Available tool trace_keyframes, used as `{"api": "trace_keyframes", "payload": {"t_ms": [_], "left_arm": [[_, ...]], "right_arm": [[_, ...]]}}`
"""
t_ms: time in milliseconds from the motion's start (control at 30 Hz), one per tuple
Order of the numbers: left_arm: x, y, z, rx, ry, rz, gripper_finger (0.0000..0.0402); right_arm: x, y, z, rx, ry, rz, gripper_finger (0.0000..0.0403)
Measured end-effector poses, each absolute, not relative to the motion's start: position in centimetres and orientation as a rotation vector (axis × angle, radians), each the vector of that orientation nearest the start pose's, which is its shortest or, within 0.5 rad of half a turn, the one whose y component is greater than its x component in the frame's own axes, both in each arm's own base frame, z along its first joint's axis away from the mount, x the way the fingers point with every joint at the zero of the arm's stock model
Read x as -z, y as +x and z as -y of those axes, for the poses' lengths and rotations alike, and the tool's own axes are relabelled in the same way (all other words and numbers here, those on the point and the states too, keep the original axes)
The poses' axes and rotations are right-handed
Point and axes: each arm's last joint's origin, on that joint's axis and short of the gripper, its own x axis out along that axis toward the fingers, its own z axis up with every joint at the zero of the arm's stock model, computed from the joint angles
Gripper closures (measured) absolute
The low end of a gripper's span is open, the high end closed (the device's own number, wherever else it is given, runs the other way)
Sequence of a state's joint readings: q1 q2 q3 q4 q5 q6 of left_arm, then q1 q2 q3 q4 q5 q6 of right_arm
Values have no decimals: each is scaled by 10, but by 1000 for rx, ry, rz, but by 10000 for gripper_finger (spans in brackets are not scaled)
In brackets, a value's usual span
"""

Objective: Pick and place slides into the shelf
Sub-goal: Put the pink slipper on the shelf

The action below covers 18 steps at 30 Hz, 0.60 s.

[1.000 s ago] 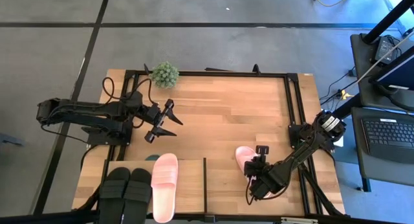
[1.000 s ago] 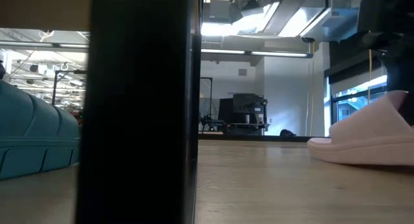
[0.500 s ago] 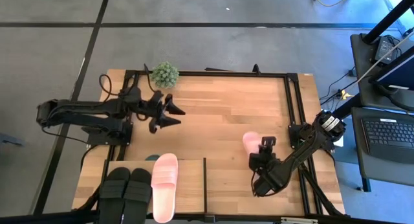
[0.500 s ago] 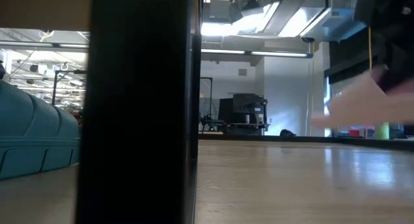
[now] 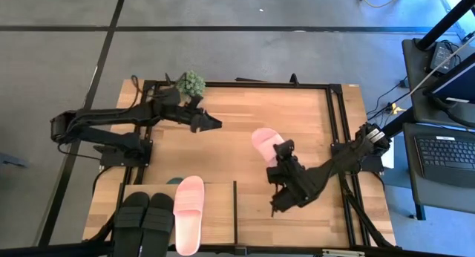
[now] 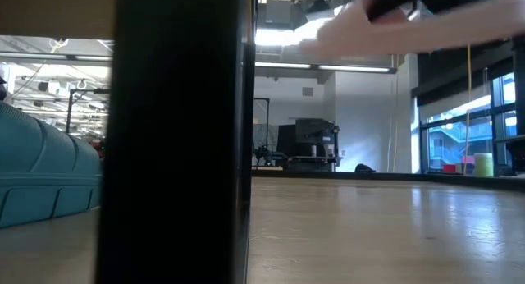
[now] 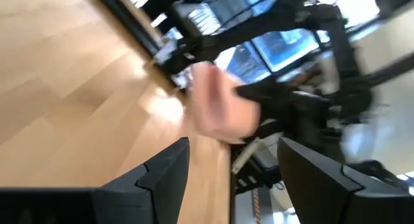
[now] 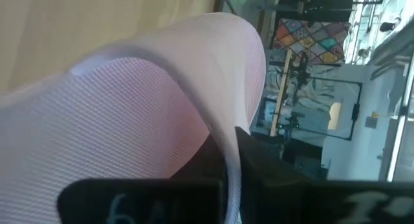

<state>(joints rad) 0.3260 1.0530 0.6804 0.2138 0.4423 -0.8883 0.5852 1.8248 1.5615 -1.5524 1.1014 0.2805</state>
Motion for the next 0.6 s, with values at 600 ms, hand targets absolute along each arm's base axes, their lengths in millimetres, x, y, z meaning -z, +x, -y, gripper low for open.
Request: {"api": "trace_keyframes", "payload": {"t_ms": [600], "left_arm": [[-274,281,-77,135,-959,-269,178]], "right_arm": [[-312,327,-141,427,-1175,-1027,392]]}}
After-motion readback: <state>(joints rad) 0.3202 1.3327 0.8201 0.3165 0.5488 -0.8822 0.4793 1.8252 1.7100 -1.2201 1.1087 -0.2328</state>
